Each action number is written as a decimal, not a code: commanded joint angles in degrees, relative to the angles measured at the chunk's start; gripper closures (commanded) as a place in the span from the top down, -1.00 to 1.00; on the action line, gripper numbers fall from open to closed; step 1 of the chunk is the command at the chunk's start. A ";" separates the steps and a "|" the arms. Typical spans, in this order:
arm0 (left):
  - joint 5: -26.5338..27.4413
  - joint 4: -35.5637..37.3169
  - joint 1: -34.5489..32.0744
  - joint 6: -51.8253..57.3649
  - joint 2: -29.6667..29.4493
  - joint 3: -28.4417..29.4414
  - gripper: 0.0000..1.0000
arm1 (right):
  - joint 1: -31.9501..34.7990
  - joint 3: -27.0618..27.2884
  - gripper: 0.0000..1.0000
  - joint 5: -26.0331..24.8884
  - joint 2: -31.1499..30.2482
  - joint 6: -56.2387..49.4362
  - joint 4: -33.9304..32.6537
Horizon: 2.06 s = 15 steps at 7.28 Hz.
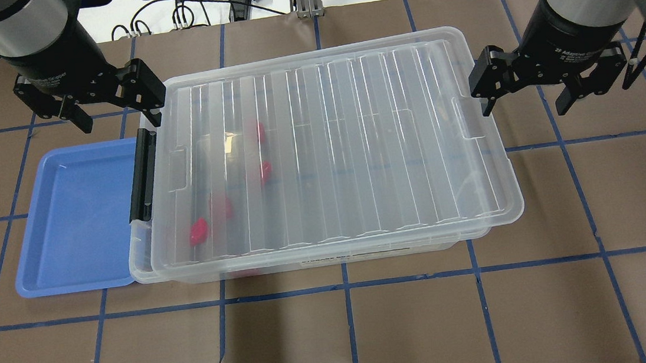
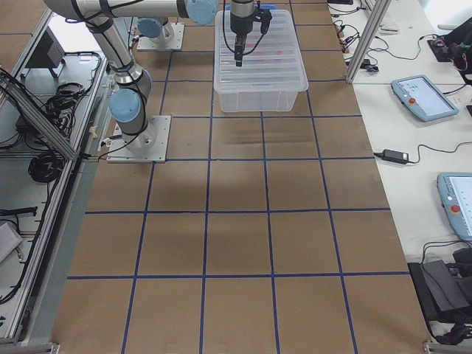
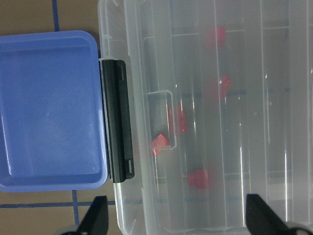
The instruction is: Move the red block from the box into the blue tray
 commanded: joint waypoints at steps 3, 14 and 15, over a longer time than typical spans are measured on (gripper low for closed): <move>0.05 -0.08 0.00 0.00 -0.45 0.90 1.00 | 0.02 0.29 1.00 0.08 -0.07 0.09 -0.09; -0.03 -0.16 0.09 0.00 -0.02 0.03 1.00 | -4.46 4.50 1.00 -0.62 10.65 -3.51 -12.64; -0.03 -0.16 0.09 0.00 -0.02 0.03 1.00 | -4.37 4.51 1.00 -0.01 11.52 -2.91 -14.40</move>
